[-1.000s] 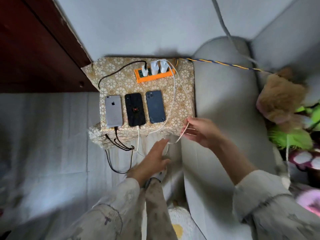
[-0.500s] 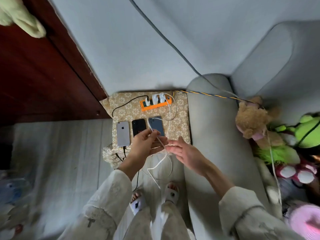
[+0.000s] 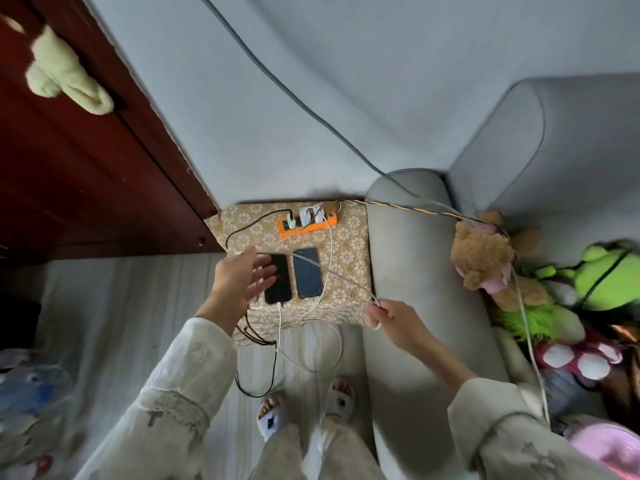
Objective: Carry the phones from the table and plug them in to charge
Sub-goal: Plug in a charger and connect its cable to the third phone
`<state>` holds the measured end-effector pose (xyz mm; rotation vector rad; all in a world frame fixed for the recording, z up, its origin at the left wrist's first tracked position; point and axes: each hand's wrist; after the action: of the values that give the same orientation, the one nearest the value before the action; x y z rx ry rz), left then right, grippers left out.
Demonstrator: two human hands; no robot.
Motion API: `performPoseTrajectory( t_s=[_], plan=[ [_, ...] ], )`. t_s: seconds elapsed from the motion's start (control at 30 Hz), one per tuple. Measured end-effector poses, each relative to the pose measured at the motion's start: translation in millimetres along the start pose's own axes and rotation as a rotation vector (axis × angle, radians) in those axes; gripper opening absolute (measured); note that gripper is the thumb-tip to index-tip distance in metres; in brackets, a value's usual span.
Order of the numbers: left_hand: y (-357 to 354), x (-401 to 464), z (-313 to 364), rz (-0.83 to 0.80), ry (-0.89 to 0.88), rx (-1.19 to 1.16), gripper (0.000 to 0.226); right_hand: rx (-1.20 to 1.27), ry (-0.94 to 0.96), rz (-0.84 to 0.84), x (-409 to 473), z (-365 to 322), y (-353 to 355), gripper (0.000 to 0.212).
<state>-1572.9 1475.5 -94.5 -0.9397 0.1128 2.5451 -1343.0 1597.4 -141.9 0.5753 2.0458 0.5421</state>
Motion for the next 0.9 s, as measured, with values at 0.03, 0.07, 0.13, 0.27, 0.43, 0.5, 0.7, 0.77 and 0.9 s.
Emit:
performPoseTrajectory(
  t_s=[0.03,0.07,0.13,0.27,0.43,0.5,0.7,0.77,0.9],
  plan=[
    [1,-3,-4,0.046,0.015,0.127,0.030,0.005,0.043,0.036,-1,-3,5,0.028],
    [0,-7,-8,0.070,0.026,0.223,0.035,0.019,0.084,0.071,-3,-7,10,0.028],
    [-6,-18,-15,0.076,-0.051,0.435,0.045,0.025,0.192,0.112,-7,-18,18,0.026],
    [-25,-42,-25,-0.351,-0.409,0.754,0.037,-0.073,0.415,0.123,-13,-40,26,0.026],
    [-40,-68,-40,-0.753,-0.410,0.785,0.022,-0.118,0.469,0.219,-14,-45,28,0.020],
    [-39,-74,-41,-0.719,-0.363,0.664,0.020,-0.149,0.452,0.316,-14,-39,27,0.019],
    [-22,-80,-44,-0.681,-0.323,0.580,0.022,-0.195,0.048,0.570,-6,-18,31,0.031],
    [-15,-78,-48,-0.696,-0.333,0.630,0.022,-0.007,-0.080,0.440,-3,-16,33,0.032],
    [-7,-74,-61,-0.712,-0.291,0.748,0.020,1.251,-0.346,-0.005,9,-16,41,0.024]
  ],
)
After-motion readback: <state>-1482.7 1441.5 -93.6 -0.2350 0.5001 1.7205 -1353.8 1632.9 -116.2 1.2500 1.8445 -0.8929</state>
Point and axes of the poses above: each hand's wrist, its own x-axis towards the middle knuckle, its own y-axis out of the back of the hand, z = x × y, and after that the axes turned 9 degrees about -y, right-handed
